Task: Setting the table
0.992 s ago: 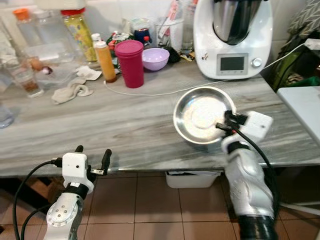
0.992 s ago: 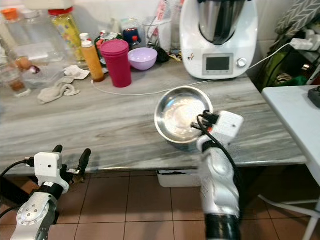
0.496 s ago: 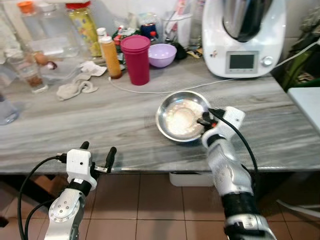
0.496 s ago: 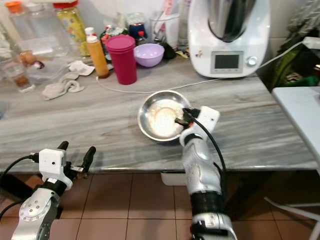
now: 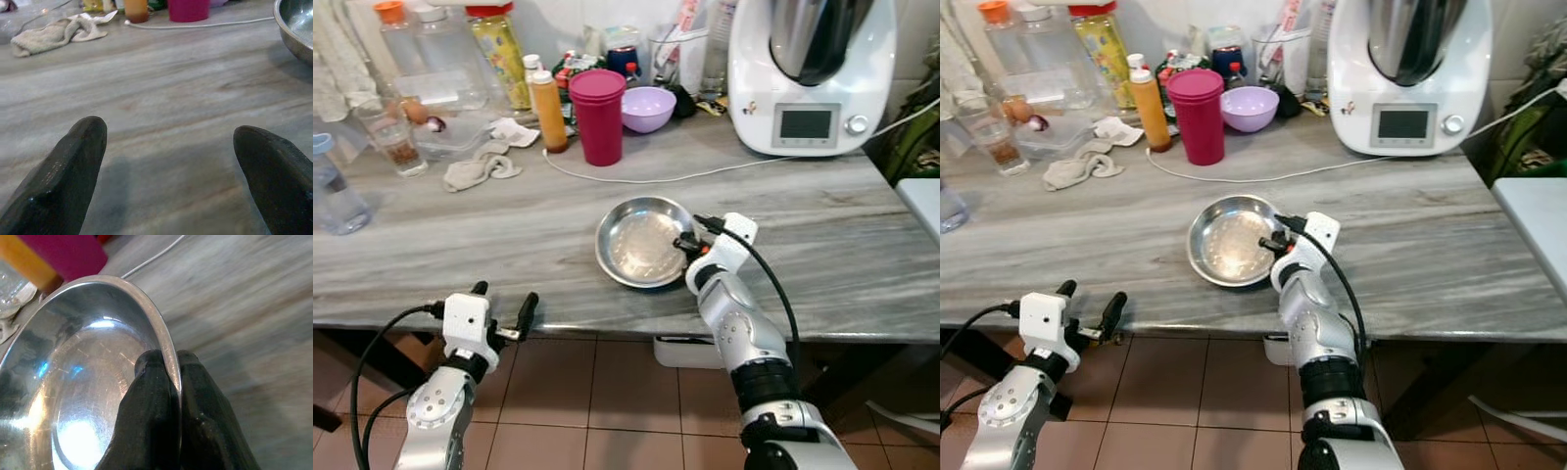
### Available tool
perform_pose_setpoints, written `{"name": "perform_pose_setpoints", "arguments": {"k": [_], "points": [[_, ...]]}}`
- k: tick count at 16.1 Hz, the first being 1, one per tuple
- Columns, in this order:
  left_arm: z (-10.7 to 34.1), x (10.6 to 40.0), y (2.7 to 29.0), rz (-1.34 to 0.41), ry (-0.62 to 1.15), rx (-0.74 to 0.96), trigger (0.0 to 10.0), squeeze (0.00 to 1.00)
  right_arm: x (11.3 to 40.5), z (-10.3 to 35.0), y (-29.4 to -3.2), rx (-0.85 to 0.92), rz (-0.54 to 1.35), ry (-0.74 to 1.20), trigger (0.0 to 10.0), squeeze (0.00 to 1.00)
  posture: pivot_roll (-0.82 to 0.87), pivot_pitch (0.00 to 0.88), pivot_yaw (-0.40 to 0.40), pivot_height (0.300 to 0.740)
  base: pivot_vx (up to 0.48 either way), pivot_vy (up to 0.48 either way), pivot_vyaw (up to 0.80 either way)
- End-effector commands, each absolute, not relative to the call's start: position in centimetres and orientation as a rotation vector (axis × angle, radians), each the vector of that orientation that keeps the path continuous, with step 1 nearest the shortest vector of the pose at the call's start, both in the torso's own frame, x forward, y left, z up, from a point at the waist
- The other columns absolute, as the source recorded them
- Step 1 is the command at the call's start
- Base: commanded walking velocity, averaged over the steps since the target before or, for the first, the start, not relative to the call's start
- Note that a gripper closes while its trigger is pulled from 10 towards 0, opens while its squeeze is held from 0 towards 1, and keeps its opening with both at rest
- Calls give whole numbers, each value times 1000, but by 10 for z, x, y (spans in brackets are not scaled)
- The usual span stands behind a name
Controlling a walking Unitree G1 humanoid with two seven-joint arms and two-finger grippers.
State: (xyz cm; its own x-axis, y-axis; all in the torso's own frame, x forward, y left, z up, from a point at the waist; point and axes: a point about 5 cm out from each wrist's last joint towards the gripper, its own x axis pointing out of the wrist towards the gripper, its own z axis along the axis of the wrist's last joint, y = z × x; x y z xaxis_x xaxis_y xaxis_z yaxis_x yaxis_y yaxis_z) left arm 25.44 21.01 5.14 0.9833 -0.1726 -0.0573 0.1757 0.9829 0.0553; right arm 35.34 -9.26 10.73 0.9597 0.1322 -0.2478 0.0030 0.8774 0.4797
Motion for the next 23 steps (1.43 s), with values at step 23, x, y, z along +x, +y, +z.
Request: {"name": "perform_pose_setpoints", "arguments": {"k": [23], "points": [[39, 272, 264, -390, 148, -95, 10000, 0, 322, 148, -156, 144, -12, -76, 10000, 1000, -219, 41, 76, 740, 0, 0, 0]]}}
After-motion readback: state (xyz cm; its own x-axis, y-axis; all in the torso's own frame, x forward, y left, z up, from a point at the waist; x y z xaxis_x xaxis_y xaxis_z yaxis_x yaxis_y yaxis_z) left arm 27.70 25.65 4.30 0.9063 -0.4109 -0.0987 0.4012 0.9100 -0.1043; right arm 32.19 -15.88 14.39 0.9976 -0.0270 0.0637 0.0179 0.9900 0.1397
